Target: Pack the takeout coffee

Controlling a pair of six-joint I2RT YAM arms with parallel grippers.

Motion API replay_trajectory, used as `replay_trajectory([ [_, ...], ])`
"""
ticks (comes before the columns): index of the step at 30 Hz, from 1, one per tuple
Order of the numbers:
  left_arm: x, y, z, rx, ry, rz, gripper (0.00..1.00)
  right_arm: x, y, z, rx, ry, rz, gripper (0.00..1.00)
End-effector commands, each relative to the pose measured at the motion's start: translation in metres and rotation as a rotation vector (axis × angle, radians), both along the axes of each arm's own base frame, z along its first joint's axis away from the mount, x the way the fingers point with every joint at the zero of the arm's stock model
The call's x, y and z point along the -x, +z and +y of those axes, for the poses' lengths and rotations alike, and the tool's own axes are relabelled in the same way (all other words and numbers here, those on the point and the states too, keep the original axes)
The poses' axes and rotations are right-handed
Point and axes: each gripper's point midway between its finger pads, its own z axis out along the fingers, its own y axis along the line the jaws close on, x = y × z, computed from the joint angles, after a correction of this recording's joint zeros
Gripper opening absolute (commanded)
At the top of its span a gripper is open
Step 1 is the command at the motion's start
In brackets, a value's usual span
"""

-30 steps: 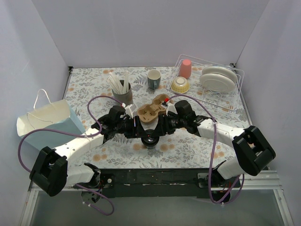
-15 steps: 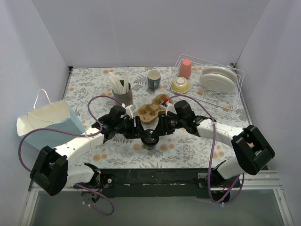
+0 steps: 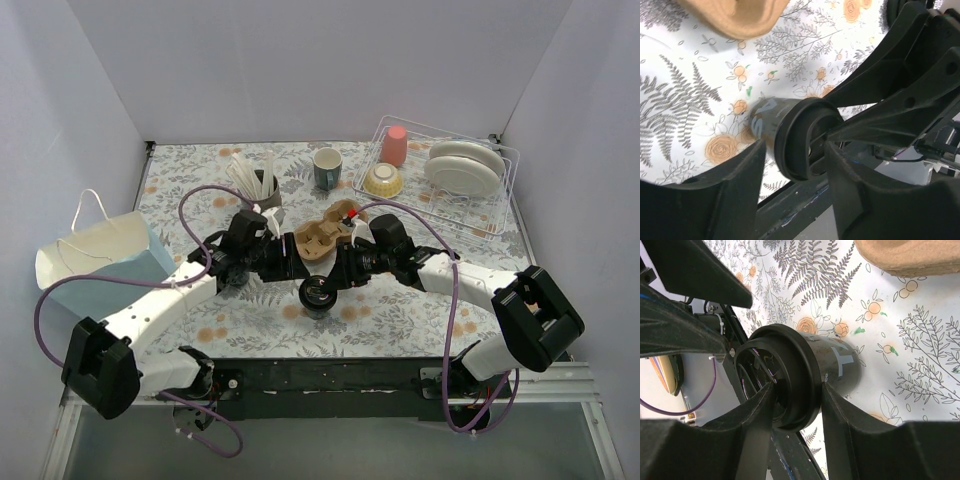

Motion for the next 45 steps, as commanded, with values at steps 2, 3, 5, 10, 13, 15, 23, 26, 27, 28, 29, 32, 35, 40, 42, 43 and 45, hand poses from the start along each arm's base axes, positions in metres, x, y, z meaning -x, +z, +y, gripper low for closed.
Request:
replay_trajectory([
  [2,0.013,0.000,0.020,-0.032,0.066,-0.001,0.44,0.005,-0.015,-0.009,0.065,-0.004,0.002,0.41],
  [3,0.015,0.003,0.021,-0.019,0.069,-0.013,0.44,0.005,-0.015,-0.009,0.066,-0.005,0.001,0.41],
  [5,0.018,0.003,0.019,0.005,0.068,-0.008,0.40,0.005,-0.015,-0.009,0.066,-0.005,0.001,0.41],
  [10,0.021,-0.010,0.014,0.034,0.062,0.025,0.37,0.004,-0.015,-0.010,0.069,-0.011,-0.002,0.40],
  [13,0.022,-0.020,0.014,0.028,0.066,0.044,0.37,0.004,-0.015,-0.009,0.068,-0.010,-0.002,0.40],
  [15,0.021,-0.021,0.013,0.034,0.069,0.045,0.37,0.004,-0.015,-0.010,0.068,-0.012,-0.002,0.40],
  [23,0.029,-0.039,0.009,0.062,0.042,0.076,0.37,0.006,-0.015,-0.011,0.063,-0.015,-0.003,0.39],
  [26,0.030,-0.043,0.008,0.067,0.037,0.079,0.36,0.006,-0.017,-0.012,0.070,-0.017,-0.006,0.39],
  [27,0.030,-0.044,0.008,0.069,0.039,0.081,0.36,0.006,-0.019,-0.013,0.076,-0.018,-0.010,0.39],
  [28,0.031,-0.046,0.007,0.073,0.042,0.089,0.35,0.007,-0.022,-0.015,0.081,-0.019,-0.010,0.38],
  [29,0.034,-0.051,0.008,0.074,0.052,0.111,0.34,0.008,-0.023,-0.016,0.084,-0.015,-0.010,0.39],
  [32,0.036,-0.059,0.010,0.077,0.090,0.143,0.31,0.013,-0.033,-0.023,0.102,-0.015,-0.021,0.38],
  [35,0.041,-0.076,0.017,0.052,0.125,0.178,0.28,0.016,-0.040,-0.028,0.116,-0.013,-0.030,0.38],
  [40,0.052,-0.097,0.024,0.050,0.164,0.232,0.23,0.016,-0.049,-0.033,0.144,-0.007,-0.045,0.37],
  [42,0.052,-0.094,0.023,0.062,0.167,0.230,0.23,0.016,-0.050,-0.034,0.151,-0.003,-0.054,0.37],
  [43,0.049,-0.089,0.020,0.075,0.163,0.217,0.24,0.016,-0.051,-0.034,0.152,0.003,-0.059,0.37],
  [45,0.046,-0.077,0.018,0.092,0.154,0.188,0.26,0.015,-0.049,-0.035,0.155,0.025,-0.077,0.37],
])
